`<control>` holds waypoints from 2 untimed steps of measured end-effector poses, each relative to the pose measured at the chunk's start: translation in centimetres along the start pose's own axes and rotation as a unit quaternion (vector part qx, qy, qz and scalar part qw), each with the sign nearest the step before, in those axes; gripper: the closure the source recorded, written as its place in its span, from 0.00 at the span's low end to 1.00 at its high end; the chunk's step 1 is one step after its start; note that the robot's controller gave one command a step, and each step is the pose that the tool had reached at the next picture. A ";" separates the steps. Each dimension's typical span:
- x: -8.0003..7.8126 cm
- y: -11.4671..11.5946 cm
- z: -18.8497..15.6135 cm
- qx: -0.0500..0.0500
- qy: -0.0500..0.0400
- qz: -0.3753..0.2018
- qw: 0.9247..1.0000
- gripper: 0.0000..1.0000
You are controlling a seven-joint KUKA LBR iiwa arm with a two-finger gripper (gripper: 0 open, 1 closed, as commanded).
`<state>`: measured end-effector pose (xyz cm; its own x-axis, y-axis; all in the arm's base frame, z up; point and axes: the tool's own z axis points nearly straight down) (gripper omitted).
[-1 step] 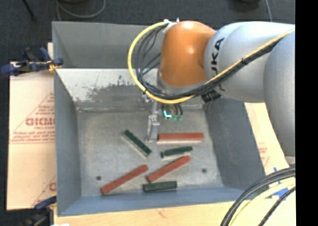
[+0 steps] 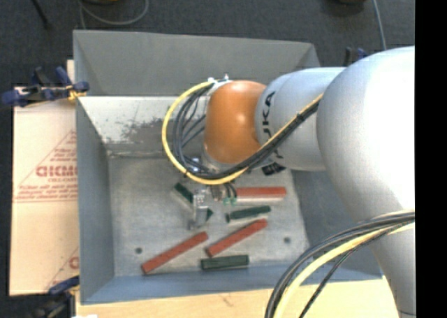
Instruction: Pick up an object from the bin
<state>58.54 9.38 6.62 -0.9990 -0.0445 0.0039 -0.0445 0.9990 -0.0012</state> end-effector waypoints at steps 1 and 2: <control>-1.3 -2.0 -3.6 -0.001 -0.005 0.088 0.996 0.00; 1.5 -0.6 -4.4 -0.002 -0.002 0.161 0.987 0.00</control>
Offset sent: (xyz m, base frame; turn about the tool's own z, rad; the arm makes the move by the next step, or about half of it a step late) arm 0.0123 -0.0185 0.0338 0.1775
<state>57.07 8.74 11.07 -0.9615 0.2749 -0.0007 0.2749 0.9615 0.0022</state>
